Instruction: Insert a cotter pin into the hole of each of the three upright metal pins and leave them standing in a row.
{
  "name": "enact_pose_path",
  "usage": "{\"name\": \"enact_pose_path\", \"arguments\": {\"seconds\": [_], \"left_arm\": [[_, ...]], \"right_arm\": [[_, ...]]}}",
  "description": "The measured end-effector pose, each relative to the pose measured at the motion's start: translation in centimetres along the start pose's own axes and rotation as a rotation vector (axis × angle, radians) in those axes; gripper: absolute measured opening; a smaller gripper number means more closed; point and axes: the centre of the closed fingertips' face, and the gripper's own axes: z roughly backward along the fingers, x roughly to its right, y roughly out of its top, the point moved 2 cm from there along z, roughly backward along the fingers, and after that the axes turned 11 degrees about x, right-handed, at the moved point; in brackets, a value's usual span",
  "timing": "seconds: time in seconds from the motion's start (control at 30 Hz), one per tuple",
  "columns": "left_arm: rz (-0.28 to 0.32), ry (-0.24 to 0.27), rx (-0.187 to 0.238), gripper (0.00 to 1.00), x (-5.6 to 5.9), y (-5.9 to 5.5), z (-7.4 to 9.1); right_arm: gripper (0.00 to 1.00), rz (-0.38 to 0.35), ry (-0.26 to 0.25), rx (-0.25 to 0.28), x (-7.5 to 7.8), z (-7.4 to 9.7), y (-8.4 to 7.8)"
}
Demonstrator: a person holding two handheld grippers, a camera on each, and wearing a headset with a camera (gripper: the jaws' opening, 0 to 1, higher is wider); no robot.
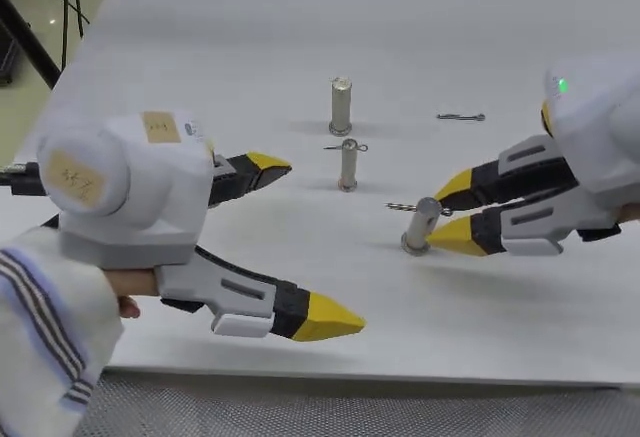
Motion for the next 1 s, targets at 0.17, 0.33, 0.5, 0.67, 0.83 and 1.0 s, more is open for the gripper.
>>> {"name": "enact_pose_path", "arguments": {"seconds": [0.17,0.33,0.5,0.67,0.83,1.0], "left_arm": [[-0.016,0.019,0.010,0.99,-0.3,0.2,0.3],[-0.010,0.021,0.016,0.99,-0.2,0.4,0.5],[-0.024,0.037,0.019,0.99,-0.5,0.5,0.7],[-0.030,0.042,0.019,0.99,-0.5,0.7,0.8],[-0.028,0.041,0.007,0.99,-0.4,0.5,0.9],[-0.027,0.036,-0.003,0.99,-0.3,0.2,0.9]], "right_arm": [[0.13,-0.015,-0.013,0.008,0.1,-0.3,0.1],[0.13,-0.028,-0.012,0.022,-0.1,-0.7,0.4],[0.12,-0.024,0.002,0.024,-0.3,-1.1,0.6],[0.11,-0.021,0.008,0.022,-0.1,-1.3,0.4],[0.10,-0.022,0.009,0.021,-0.2,-1.3,0.4],[0.10,-0.033,0.008,0.029,-0.2,-1.3,0.4]]}}
